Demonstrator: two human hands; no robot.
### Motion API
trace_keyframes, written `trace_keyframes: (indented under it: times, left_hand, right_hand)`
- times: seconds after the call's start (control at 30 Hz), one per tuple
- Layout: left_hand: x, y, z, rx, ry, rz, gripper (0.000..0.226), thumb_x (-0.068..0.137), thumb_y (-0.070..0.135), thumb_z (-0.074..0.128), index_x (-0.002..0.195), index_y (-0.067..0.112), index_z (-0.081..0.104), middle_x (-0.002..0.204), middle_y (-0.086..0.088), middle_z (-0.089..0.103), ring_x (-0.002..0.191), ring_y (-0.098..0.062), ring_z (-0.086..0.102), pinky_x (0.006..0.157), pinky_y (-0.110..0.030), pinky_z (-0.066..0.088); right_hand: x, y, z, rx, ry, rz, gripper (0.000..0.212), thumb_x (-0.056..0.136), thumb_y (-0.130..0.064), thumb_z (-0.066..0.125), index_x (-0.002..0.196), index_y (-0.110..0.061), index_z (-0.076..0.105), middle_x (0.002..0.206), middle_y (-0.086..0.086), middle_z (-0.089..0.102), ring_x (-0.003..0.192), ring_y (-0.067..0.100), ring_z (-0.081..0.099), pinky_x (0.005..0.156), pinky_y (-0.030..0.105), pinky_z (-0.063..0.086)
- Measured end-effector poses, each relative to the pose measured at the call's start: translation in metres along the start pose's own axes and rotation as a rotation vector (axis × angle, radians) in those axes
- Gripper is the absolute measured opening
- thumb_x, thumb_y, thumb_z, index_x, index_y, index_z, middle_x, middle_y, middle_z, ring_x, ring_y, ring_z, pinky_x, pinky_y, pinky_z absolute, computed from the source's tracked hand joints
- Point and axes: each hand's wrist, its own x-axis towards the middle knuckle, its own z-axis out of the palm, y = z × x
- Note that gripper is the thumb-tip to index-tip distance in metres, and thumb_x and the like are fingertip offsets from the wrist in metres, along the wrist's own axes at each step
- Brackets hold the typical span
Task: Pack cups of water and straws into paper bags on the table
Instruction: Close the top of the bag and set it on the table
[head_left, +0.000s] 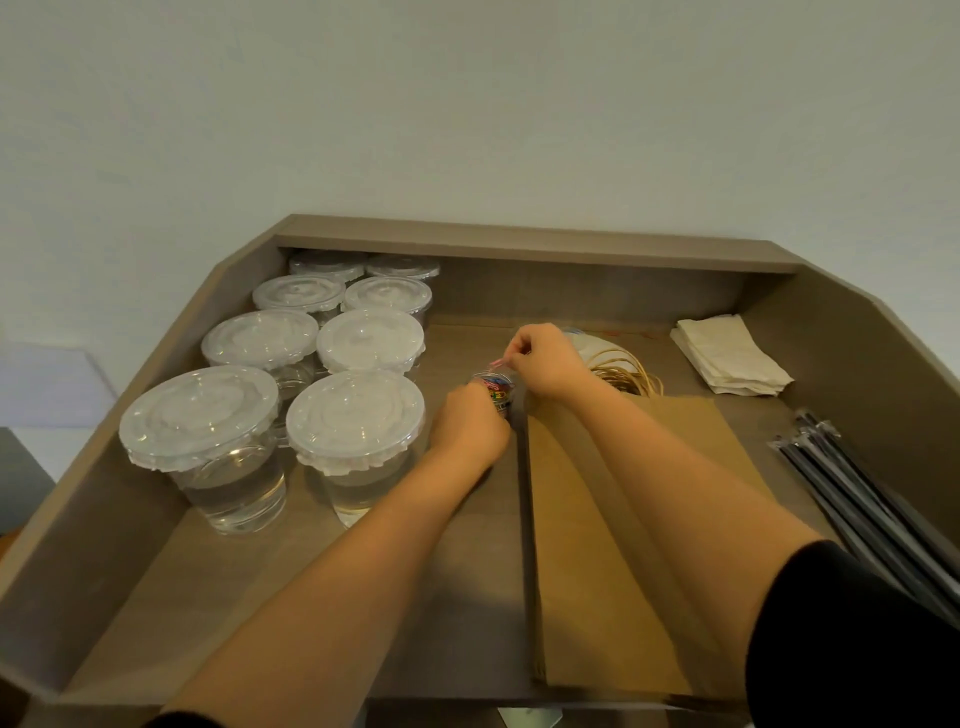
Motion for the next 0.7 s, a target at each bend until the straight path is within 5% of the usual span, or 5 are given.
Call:
trace_keyframes:
  times: [0.4, 0.7]
  left_hand:
    - [-0.03, 0.002, -0.007, -0.078, 0.046, 0.081, 0.033, 0.097, 0.014, 0.043, 0.128, 0.004, 0.043, 0.125, -0.018, 0.049, 0.108, -0.032, 0.051, 0.078, -0.033, 0.036]
    - [-0.124, -0.051, -0.034, -0.27, -0.057, 0.257, 0.023, 0.099, 0.019, 0.039, 0.096, 0.015, 0.061, 0.092, -0.012, 0.064, 0.088, -0.032, 0.062, 0.07, -0.041, 0.049]
  right_hand:
    - [-0.046, -0.018, -0.02, -0.097, -0.1, -0.127, 0.007, 0.09, -0.011, 0.058, 0.085, -0.012, 0.063, 0.078, -0.007, 0.057, 0.079, 0.01, 0.055, 0.067, 0.019, 0.043]
    - [-0.164, -0.051, -0.005, 0.056, -0.103, -0.09, 0.006, 0.088, -0.008, 0.059, 0.087, -0.007, 0.065, 0.075, -0.003, 0.06, 0.065, 0.003, 0.053, 0.058, 0.015, 0.042]
